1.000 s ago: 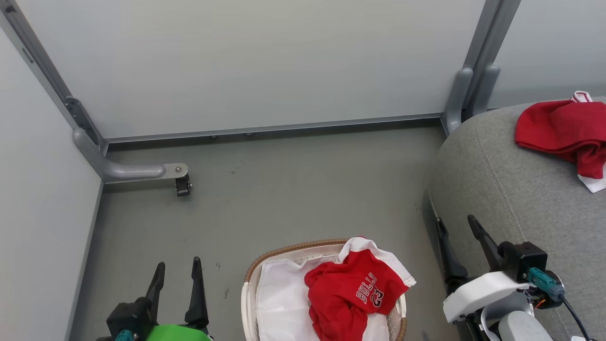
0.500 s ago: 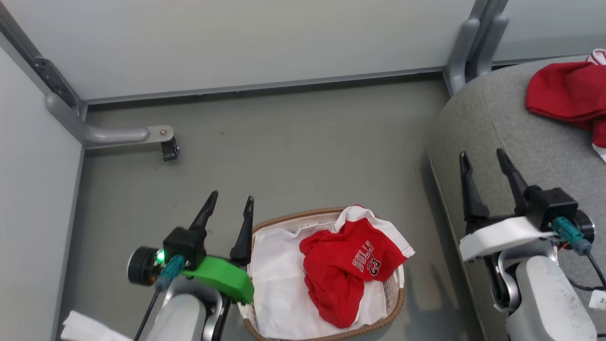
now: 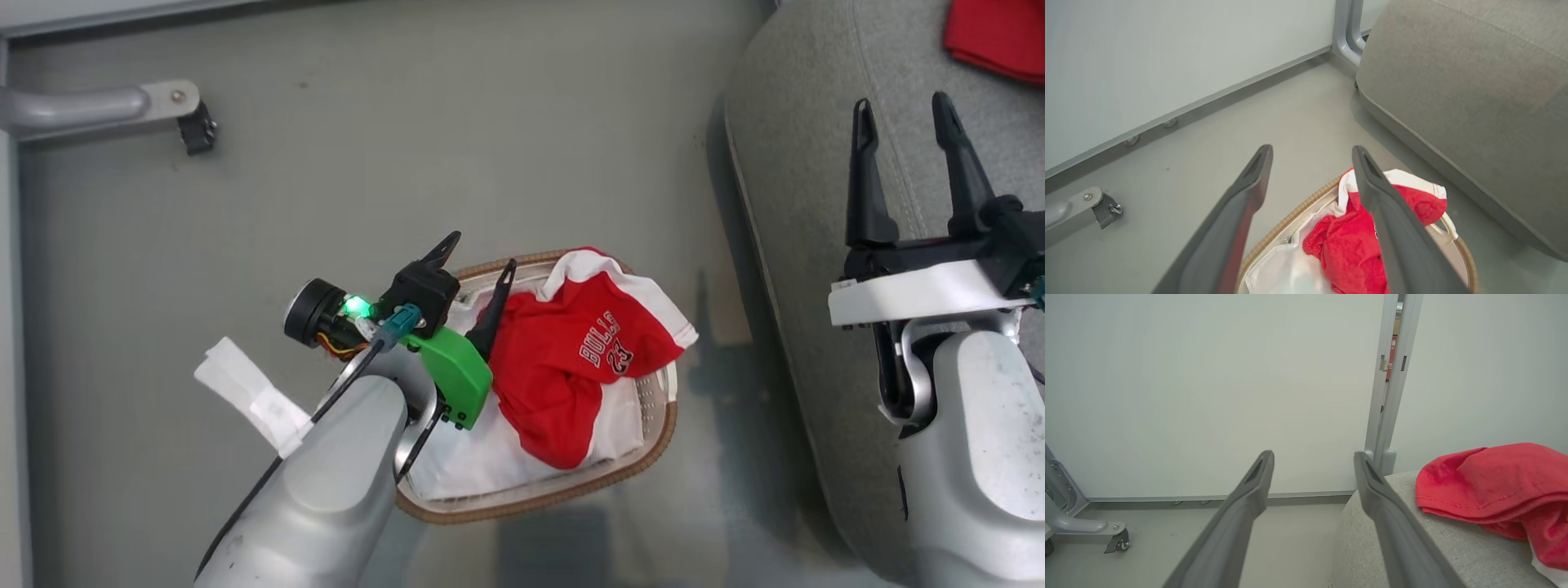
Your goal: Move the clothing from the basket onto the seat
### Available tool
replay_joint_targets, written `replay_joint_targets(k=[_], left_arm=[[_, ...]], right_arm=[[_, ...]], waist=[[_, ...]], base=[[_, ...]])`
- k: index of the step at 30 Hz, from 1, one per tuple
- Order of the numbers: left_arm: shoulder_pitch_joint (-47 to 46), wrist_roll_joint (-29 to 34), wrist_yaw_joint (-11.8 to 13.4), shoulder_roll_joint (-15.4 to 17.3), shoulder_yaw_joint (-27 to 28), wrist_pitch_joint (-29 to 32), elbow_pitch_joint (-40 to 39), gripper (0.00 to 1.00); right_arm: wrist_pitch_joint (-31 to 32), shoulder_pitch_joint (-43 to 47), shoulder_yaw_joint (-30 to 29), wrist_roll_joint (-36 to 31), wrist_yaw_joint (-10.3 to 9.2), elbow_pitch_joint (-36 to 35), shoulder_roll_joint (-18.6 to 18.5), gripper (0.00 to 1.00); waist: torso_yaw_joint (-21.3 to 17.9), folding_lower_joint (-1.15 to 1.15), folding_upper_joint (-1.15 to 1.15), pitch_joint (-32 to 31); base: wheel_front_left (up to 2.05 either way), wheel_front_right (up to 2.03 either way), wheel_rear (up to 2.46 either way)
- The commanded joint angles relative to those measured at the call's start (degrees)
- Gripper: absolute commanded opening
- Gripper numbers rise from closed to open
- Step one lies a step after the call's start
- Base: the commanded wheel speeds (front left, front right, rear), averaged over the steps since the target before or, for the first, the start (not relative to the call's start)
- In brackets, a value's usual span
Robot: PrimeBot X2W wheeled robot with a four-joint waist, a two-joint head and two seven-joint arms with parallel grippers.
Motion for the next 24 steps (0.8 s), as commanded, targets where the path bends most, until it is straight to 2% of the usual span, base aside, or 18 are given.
replay_joint_targets(k=[1,8,13,24], left_arm=[[-2.2,-0.5,-0.1,0.4,-1.3,0.2,2.0,1.00],[-8.1,3.6,1.0,0.4,-9.5,2.6,13.8,1.00],[-10.0,3.5,1.0,0.4,-13.1,3.1,17.7,1.00],[-15.9,3.9,2.5,0.9,-15.4,2.6,26.6,1.00]], right_arm=[[-0.1,-1.3,0.1,0.2,-0.08,-0.9,-0.1,1.00],[-0.1,-3.7,1.8,2.1,-0.07,-3.8,-0.1,1.00],[-0.1,-5.3,3.5,3.8,-0.08,-4.7,-0.1,1.00],[-0.1,-10.4,7.0,6.9,-0.08,-7.7,-0.1,1.00]], waist=[[-5.5,-0.01,0.00,9.2],[-9.2,-0.01,0.00,16.7],[-11.6,-0.01,0.00,20.8],[-16.1,-0.01,0.00,28.7]], base=[[0.00,0.00,0.00],[0.00,0.00,0.00],[0.00,0.00,0.00],[0.00,0.00,0.00]])
